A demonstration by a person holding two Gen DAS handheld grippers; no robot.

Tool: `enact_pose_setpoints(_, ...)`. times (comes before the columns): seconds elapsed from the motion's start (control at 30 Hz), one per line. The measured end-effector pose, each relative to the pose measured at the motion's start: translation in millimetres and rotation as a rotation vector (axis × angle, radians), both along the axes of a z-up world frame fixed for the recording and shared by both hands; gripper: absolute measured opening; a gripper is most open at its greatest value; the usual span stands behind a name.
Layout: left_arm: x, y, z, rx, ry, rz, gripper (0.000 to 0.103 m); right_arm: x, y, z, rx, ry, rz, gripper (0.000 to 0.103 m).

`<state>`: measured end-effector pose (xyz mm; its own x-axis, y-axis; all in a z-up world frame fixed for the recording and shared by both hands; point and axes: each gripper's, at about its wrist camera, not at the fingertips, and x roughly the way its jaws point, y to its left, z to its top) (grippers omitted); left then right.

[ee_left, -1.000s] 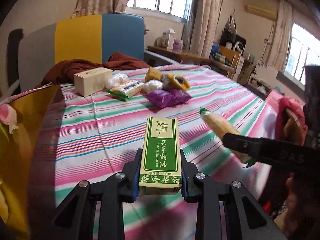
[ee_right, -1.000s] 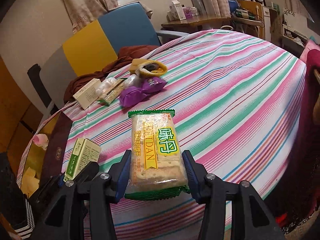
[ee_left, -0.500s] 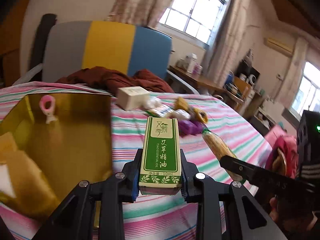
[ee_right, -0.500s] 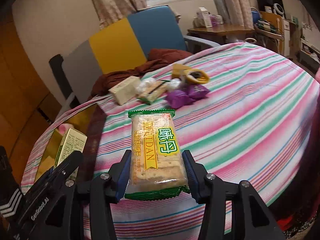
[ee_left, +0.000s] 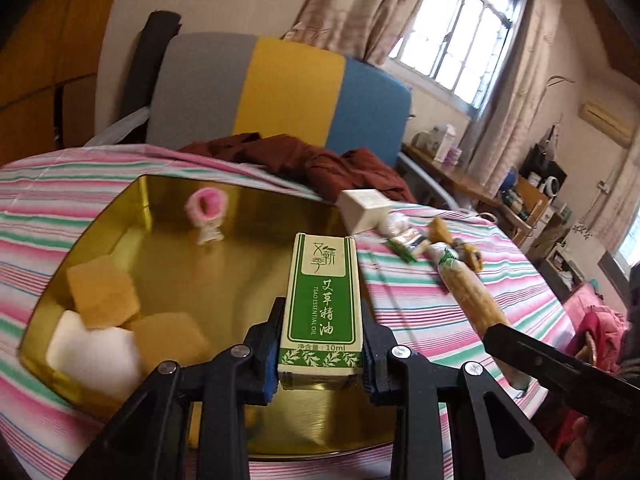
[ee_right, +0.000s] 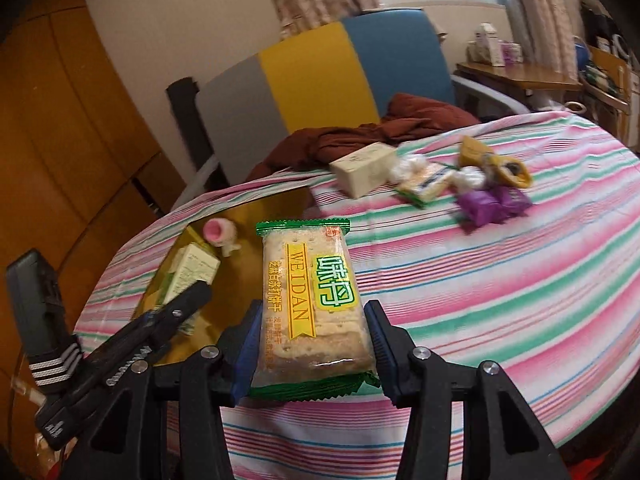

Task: Organize objects
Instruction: 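Carry the green box over the tray with left tool while right tool carries the packet, then release the green box in the tray with left tool while right tool drops the packet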

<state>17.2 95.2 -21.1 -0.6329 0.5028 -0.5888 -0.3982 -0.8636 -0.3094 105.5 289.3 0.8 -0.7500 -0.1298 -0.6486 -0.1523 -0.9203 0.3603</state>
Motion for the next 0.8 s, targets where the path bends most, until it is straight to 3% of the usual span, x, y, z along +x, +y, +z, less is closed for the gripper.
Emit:
enact_pose_setpoints(0.23, -16.5, -37.0, -3.7, -0.019, -0.038, 0.052, 0.032, -20.5, -38.1, -0.4, -0.004, -0.009, 0.104, 0.050)
enact_pose_setpoints(0.57, -34.8, -44.2, -14.5, -0.050, -0.114, 0.052, 0.032, -43.0, -72.4, -24.0, 0.011, -0.078, 0.162, 0.051)
enact_pose_setpoints(0.6, -36.4, -43.4, -15.0, -0.057, -0.118, 0.055, 0.034, -46.0, -74.5, -26.7, 0.018, -0.090, 0.164, 0.052)
enact_pose_setpoints(0.67, -37.5, -44.0, -14.2, -0.045, -0.124, 0.058, 0.064, -49.2, -77.2, -31.8, 0.014, -0.102, 0.176, 0.052)
enact_pose_setpoints(0.8, -27.2, -54.7, -4.9, -0.019, -0.071, 0.152, 0.085, -41.5, -78.3, -33.0, 0.021, -0.099, 0.191, 0.052)
